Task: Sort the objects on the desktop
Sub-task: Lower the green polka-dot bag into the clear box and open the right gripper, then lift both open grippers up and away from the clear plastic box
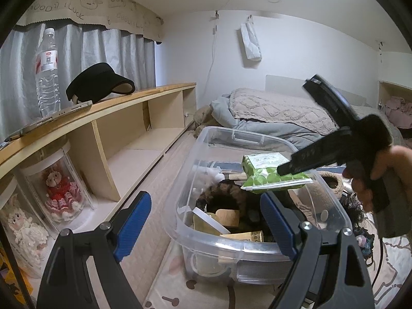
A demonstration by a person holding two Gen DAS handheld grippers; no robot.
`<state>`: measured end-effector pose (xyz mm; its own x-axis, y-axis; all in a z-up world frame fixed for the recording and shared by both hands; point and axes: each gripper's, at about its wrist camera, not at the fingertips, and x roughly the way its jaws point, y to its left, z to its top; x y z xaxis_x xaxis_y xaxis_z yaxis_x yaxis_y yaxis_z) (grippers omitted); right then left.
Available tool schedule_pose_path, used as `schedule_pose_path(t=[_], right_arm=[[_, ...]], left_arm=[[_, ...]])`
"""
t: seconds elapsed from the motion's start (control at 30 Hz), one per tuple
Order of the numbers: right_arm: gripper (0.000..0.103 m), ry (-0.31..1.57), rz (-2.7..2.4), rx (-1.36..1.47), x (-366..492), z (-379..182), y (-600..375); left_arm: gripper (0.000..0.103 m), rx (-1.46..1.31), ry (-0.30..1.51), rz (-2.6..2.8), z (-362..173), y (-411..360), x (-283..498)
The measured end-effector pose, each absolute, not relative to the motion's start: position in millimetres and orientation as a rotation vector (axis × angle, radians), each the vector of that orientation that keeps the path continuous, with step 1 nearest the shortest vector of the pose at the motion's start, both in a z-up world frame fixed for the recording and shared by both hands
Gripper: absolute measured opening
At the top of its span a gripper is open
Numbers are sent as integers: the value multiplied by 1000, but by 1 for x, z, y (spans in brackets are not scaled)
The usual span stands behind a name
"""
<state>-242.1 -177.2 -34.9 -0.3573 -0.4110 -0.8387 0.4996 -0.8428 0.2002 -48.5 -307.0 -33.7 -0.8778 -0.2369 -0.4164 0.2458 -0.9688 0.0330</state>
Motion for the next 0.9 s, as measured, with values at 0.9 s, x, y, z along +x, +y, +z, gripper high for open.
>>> schedule_pose_path(t=[0.9], right_arm=[[24, -109, -2257, 1335, -297, -51, -139]], left_arm=[[87, 698, -29, -2836, -34, -277, -64]])
